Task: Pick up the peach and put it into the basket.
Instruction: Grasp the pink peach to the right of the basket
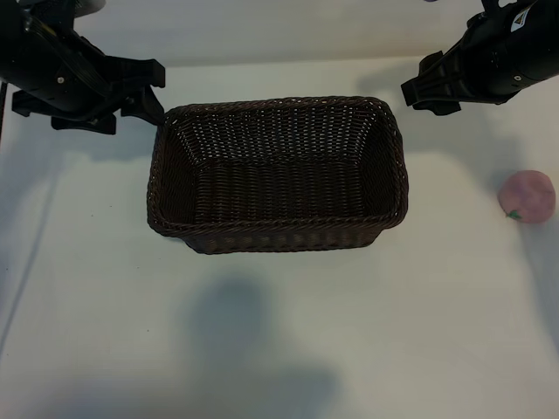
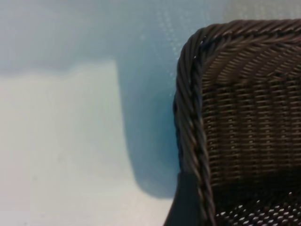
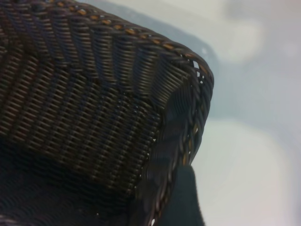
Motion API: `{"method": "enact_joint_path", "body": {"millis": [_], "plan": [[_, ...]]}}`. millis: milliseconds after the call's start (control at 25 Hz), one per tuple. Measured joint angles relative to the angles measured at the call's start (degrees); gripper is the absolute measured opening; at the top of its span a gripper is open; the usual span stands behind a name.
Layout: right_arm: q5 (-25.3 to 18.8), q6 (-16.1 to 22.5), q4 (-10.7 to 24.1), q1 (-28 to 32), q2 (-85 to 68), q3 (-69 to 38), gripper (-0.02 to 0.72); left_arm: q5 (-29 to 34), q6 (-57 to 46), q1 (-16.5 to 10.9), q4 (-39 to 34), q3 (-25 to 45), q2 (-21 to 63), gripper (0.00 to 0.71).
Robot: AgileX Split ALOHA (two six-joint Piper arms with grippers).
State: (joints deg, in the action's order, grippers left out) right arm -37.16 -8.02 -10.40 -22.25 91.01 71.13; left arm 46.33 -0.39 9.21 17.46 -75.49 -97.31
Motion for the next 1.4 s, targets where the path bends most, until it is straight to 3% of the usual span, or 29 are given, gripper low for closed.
{"method": "enact_joint_path", "body": {"millis": [600, 840, 1120, 1400], "plan": [[0.0, 0.0, 0.0, 0.0, 0.0, 0.0, 0.586, 6.8, 0.1, -0.6, -6.7, -0.1, 0.1, 0.566], [0.0, 0.0, 0.0, 0.0, 0.0, 0.0, 0.586, 7.5, 0.4, -4.8, -7.3, -0.1, 2.9, 0.566], [0.0, 0.0, 0.0, 0.0, 0.0, 0.0, 0.586, 9.3, 1.3, -12.7, -8.9, -0.1, 9.7, 0.569], [0.0, 0.0, 0.0, 0.0, 0.0, 0.0, 0.586, 9.6, 1.5, -13.5, -8.9, -0.1, 11.0, 0.569]]}}
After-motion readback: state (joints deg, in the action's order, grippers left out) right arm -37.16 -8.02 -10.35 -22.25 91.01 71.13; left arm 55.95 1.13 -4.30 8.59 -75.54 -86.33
